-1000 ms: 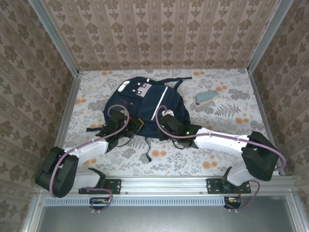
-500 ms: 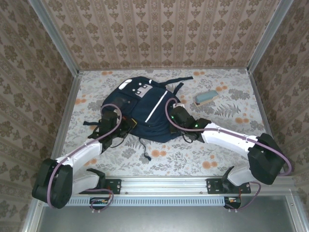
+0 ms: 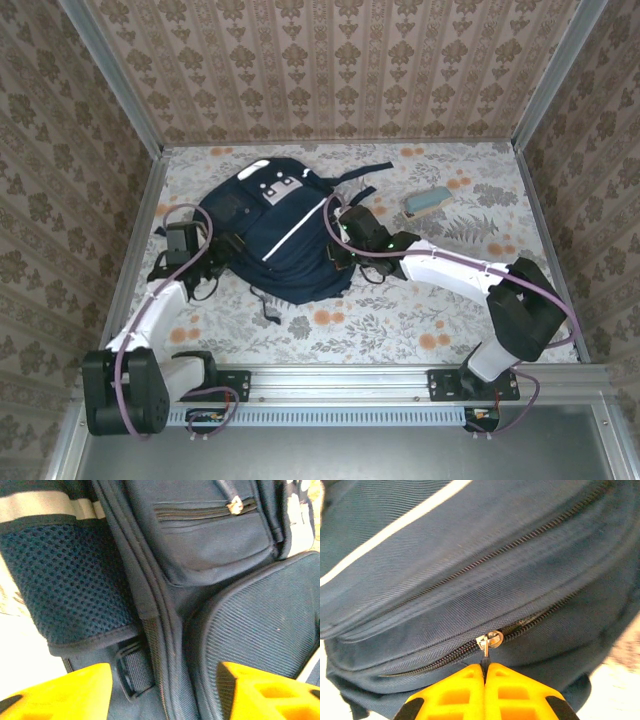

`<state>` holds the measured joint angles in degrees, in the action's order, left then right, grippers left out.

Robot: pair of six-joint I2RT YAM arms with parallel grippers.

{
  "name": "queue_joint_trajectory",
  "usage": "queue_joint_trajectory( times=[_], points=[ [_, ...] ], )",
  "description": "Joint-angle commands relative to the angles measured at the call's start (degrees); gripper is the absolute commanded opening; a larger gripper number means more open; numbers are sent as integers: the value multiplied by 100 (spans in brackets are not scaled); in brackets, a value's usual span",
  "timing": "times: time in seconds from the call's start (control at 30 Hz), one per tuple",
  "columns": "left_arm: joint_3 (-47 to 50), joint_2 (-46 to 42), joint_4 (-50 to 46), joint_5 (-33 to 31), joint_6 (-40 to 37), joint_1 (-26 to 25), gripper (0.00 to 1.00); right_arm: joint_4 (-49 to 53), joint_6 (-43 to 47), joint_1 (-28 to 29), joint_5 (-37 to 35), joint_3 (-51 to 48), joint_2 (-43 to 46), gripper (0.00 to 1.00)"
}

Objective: Pack books, pencil case, and school supplies into a backpack

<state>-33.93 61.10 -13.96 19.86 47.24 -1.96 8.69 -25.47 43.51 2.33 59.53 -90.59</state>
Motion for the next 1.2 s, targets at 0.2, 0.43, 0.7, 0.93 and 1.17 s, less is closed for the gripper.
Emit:
queue_joint_trajectory(
  times=[0.2, 0.43, 0.7, 0.93, 1.17],
  points=[
    [-17, -1527, -1643, -96, 179, -1, 65, -1302, -973, 709, 1340, 819, -1059, 0],
    [178, -2123, -1744, 220, 803, -123, 64, -1178, -1063, 830, 1058, 1492, -1718, 0],
    [600, -1942, -999, 53, 1578, -551, 60, -1211, -1086, 887, 1138, 1597, -1836, 0],
    [1246, -1874, 189, -341, 2386, -753, 60, -1144, -887, 968, 1338, 1442, -1632, 0],
    [1248, -1445, 678, -438, 2417, -813, 52, -938, -635, 1111, 1386, 1190, -1340, 0]
  ],
)
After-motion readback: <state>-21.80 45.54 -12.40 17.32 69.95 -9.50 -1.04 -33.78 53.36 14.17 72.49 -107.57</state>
